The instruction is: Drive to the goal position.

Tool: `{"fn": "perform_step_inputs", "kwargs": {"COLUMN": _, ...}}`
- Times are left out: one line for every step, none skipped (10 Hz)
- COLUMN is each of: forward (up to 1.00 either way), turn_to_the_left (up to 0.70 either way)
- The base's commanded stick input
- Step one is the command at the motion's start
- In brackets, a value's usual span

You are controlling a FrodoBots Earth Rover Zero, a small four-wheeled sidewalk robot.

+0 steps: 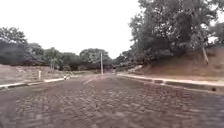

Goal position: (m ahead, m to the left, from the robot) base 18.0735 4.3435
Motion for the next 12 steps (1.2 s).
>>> {"fn": "perform_step_inputs", "kwargs": {"forward": 1.00, "turn_to_the_left": 0.00}}
{"fn": "perform_step_inputs", "kwargs": {"forward": 1.00, "turn_to_the_left": 0.00}}
{"fn": "perform_step_inputs", "kwargs": {"forward": 1.00, "turn_to_the_left": 0.00}}
{"fn": "perform_step_inputs", "kwargs": {"forward": 1.00, "turn_to_the_left": 0.00}}
{"fn": "perform_step_inputs", "kwargs": {"forward": 1.00, "turn_to_the_left": 0.00}}
{"fn": "perform_step_inputs", "kwargs": {"forward": 1.00, "turn_to_the_left": 0.00}}
{"fn": "perform_step_inputs", "kwargs": {"forward": 1.00, "turn_to_the_left": 0.00}}
{"fn": "perform_step_inputs", "kwargs": {"forward": 1.00, "turn_to_the_left": 0.00}}
{"fn": "perform_step_inputs", "kwargs": {"forward": 1.00, "turn_to_the_left": 0.00}}
{"fn": "perform_step_inputs", "kwargs": {"forward": 1.00, "turn_to_the_left": 0.00}}
{"fn": "perform_step_inputs", "kwargs": {"forward": 1.00, "turn_to_the_left": 0.00}}
{"fn": "perform_step_inputs", "kwargs": {"forward": 1.00, "turn_to_the_left": 0.00}}
